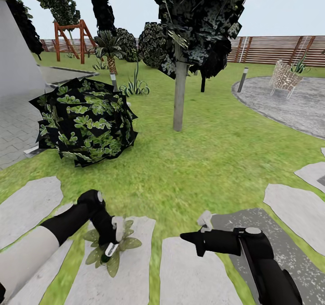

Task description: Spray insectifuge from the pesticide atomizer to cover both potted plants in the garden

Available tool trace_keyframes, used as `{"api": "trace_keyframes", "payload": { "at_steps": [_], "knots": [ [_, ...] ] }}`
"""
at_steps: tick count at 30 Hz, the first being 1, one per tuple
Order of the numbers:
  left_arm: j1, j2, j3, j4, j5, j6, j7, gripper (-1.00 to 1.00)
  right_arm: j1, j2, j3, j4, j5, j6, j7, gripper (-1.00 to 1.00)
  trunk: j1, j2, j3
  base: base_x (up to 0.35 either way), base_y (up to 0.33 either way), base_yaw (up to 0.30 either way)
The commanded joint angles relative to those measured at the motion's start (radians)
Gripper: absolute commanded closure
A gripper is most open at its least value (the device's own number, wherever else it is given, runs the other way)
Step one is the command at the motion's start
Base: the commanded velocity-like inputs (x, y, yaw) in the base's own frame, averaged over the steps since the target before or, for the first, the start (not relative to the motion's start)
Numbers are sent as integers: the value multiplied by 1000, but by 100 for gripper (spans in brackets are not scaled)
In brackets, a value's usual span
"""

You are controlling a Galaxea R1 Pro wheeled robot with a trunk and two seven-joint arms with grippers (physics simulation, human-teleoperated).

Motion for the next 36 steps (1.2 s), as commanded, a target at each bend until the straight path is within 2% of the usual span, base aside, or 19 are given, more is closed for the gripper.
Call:
{"api": "trace_keyframes", "payload": {
  "at_steps": [1,4,5,7,10,11,13,14,15,16,18,19,20,21,22,25,27,30,36],
  "knots": [
    [6,3,36,-2,-3,-11,-2,100,-1,0,-3,-1,9,6,11,100,0,-1,-1,0,0,0],
    [42,15,150,-2,-3,-73,-2,100,1,-3,-6,-2,10,3,10,100,0,-1,-1,0,0,0],
    [45,18,172,-3,-3,-79,-1,100,2,-3,-7,-2,11,2,8,100,0,-1,-1,0,0,0],
    [60,23,260,-7,-3,-86,4,100,3,-3,-23,-4,14,2,1,100,0,-1,-1,0,0,0],
    [73,24,459,-10,-3,-87,9,100,4,-3,-144,-4,18,1,-18,100,0,-1,-1,0,0,0],
    [74,23,549,-14,-3,-86,9,100,4,-3,-206,-2,19,1,-55,100,0,-1,-1,0,0,0],
    [76,21,726,-53,-3,-78,20,100,4,-2,-287,5,20,-14,-184,100,0,-1,-1,0,0,0],
    [77,21,775,-71,-3,-76,35,100,4,-2,-299,7,20,-31,-225,100,0,-1,-1,0,0,0],
    [80,20,847,-93,-3,-73,81,100,4,-2,-310,13,20,-74,-286,100,0,-1,-1,0,0,0],
    [82,19,897,-101,-3,-72,125,100,4,-2,-315,20,20,-111,-332,100,0,-1,-1,0,0,0],
    [111,17,1043,-117,-3,-71,264,100,5,1,-325,65,19,-221,-504,100,0,-1,-1,0,0,0],
    [149,15,1120,-150,-3,-71,347,100,7,4,-327,111,18,-276,-623,100,0,-1,-1,0,0,0],
    [183,11,1166,-198,-3,-70,422,100,10,6,-327,145,18,-318,-699,100,0,-1,-1,0,0,0],
    [231,-10,1199,-248,-3,-70,518,100,10,7,-328,181,18,-374,-759,100,0,-1,-1,0,0,0],
    [286,-48,1217,-287,-3,-71,619,100,10,8,-328,220,17,-443,-808,100,0,-1,-1,0,0,0],
    [403,-177,1226,-359,-2,-73,854,100,8,9,-328,310,14,-582,-911,100,0,-1,-1,0,0,0],
    [422,-230,1225,-375,-1,-73,901,100,8,9,-328,324,12,-601,-925,100,0,-1,-1,0,0,0],
    [429,-271,1222,-380,1,-73,920,100,8,8,-328,330,12,-609,-925,100,0,-1,-1,0,0,0],
    [441,-281,1223,-371,1,-82,920,100,8,8,-328,331,13,-610,-924,100,0,-1,-1,0,0,0]
  ]
}}
